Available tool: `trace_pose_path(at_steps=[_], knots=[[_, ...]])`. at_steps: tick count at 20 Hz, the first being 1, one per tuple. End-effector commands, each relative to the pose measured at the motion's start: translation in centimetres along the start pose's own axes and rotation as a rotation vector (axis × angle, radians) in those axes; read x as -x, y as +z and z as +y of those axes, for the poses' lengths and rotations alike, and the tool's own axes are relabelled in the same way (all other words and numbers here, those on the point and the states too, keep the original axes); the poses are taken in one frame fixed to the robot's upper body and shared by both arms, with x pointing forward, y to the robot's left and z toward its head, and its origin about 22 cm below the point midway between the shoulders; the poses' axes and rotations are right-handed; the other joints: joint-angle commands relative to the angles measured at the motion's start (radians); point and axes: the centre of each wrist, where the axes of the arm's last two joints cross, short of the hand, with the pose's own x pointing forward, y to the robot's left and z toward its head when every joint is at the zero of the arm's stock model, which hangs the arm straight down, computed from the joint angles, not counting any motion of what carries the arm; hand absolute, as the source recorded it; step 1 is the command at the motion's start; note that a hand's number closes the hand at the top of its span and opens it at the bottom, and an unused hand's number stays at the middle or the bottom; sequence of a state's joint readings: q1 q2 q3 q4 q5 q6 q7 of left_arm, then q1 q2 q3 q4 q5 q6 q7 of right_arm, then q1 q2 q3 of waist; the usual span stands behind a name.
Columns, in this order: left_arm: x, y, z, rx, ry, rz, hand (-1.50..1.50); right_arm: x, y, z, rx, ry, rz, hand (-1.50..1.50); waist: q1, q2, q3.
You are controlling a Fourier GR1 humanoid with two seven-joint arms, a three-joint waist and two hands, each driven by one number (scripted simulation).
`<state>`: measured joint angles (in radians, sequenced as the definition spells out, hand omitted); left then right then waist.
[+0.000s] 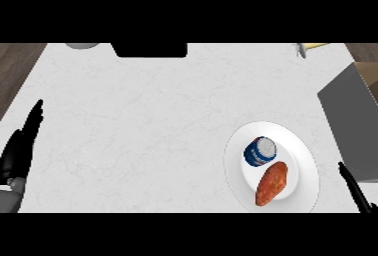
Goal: Pick the sweet potato from the plate and place it in the cardboard box
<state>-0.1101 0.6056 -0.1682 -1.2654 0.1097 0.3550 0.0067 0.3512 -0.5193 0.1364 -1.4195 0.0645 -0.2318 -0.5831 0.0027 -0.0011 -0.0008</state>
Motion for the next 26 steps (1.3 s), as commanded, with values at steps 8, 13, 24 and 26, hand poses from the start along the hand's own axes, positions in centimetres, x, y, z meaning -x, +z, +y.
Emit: trace_pose_path(at_steps=[8,13,24,26], knots=[[-1.3,-0.7,0.7,-0.013,-0.001,-0.013,0.00,-5.0,-5.2,-2.7,-0.387,0.324,0.194,-1.50,0.011,0.003,-0.001],[0.5,0.4,0.1,-0.005,0.002,0.016,0.00,-7.1,-7.6,-1.6,-0.476,0.304,0.233,-1.50,-0.001,0.001,0.000],[-0.1,-0.1,0.4,-0.001,-0.002,0.002,0.00,-7.3,-11.4,1.1,-0.508,0.356,0.276,-1.50,-0.002,0.001,0.001],[0.4,0.1,0.5,-0.014,-0.001,0.017,0.00,-8.1,-10.0,2.3,-0.509,0.361,0.270,-1.50,-0.004,0.000,0.001]])
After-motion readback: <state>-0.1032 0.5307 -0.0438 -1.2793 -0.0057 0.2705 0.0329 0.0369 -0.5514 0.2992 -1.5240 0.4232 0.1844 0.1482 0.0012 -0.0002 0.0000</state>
